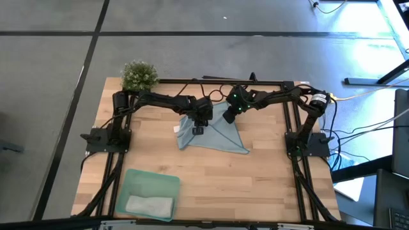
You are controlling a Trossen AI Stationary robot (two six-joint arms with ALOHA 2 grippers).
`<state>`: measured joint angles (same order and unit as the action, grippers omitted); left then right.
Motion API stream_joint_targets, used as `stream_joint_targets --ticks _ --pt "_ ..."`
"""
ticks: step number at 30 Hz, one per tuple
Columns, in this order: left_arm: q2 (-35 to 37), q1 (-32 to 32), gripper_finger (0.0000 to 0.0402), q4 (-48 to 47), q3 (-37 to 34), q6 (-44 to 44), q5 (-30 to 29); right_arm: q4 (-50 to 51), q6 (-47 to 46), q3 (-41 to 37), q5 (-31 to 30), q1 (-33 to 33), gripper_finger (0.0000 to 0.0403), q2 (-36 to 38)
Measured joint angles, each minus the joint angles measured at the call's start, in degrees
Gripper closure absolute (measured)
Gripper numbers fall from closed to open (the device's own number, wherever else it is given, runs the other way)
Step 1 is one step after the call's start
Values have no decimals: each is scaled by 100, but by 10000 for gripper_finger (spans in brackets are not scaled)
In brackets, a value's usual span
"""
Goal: Roll microfiber towels into tight, uniform cylinder then place into a basket
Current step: Roll the blue microfiber cloth
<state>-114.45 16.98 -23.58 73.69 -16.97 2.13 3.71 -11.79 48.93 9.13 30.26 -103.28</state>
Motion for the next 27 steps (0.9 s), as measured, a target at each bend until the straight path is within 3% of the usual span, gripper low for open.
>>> stream_joint_targets --ticks 9,15,27 --pt "-86 -5 394 -118 15 -152 -72 -35 0 0 0 -2 402 0" --pt "132 0 398 -307 33 -132 -132 -33 2 2 0 -2 402 0" --pt "205 -30 401 -1767 1029 48 -174 -25 4 2 -2 0 402 0"
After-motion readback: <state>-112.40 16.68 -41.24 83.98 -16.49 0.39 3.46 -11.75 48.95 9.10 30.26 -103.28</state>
